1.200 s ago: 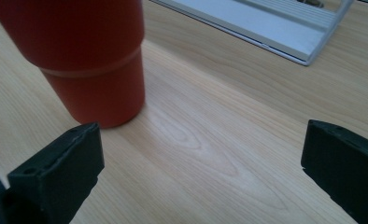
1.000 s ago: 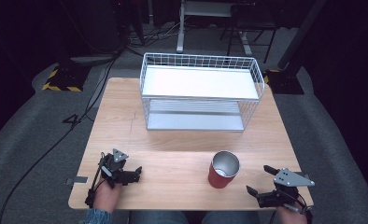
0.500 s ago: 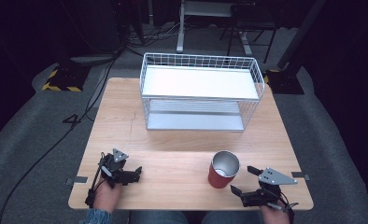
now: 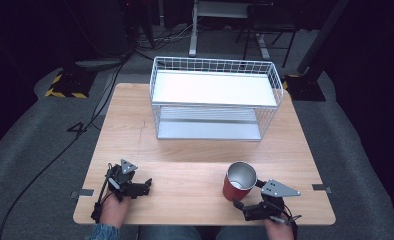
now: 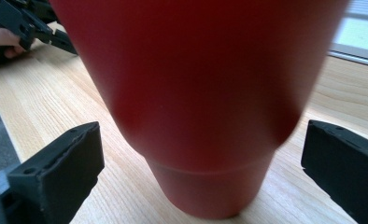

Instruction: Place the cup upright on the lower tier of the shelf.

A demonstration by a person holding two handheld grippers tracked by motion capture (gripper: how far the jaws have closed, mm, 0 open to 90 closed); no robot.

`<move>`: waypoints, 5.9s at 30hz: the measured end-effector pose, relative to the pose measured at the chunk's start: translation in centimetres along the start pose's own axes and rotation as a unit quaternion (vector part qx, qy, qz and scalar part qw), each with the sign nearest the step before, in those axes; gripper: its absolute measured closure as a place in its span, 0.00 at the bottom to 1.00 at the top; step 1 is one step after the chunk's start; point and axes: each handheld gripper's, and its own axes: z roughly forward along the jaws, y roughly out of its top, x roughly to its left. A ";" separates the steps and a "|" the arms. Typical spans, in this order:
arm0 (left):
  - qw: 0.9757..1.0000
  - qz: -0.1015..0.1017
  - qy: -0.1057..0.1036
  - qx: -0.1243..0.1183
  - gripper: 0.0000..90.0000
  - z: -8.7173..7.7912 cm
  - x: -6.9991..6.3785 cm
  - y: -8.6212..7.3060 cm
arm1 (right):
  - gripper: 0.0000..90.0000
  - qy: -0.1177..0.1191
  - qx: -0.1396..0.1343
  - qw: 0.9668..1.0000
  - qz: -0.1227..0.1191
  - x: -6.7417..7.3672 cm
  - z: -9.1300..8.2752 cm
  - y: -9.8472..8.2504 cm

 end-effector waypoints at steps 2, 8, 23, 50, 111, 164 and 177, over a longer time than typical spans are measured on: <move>1.000 0.000 0.000 0.000 0.00 0.0 0.0 0.0 | 0.00 0.000 0.000 1.000 -0.004 0.1 0.4 0.1; 1.000 -0.002 0.001 0.000 0.00 0.0 0.0 0.0 | 0.00 0.002 0.000 1.000 -0.005 0.4 1.4 0.2; 1.000 -0.003 0.000 0.001 0.00 0.0 0.0 0.0 | 0.00 -0.056 0.001 0.998 0.005 0.4 2.6 0.0; 1.000 -0.003 0.000 0.000 0.00 0.0 0.0 0.0 | 0.19 -0.031 0.026 0.998 -0.053 1.0 3.0 0.1; 1.000 -0.004 0.002 -0.001 0.00 0.0 -0.1 -0.1 | 0.19 -0.069 0.045 0.996 -0.017 -4.9 9.1 10.2; 1.000 -0.015 0.014 -0.001 0.00 -0.1 -0.1 -0.1 | 0.19 -0.124 0.009 0.992 0.003 -10.3 20.7 12.7; 1.000 -0.012 0.013 0.001 0.00 -0.1 -0.1 -0.1 | 0.18 -0.132 0.002 0.991 -0.004 -10.7 21.6 12.6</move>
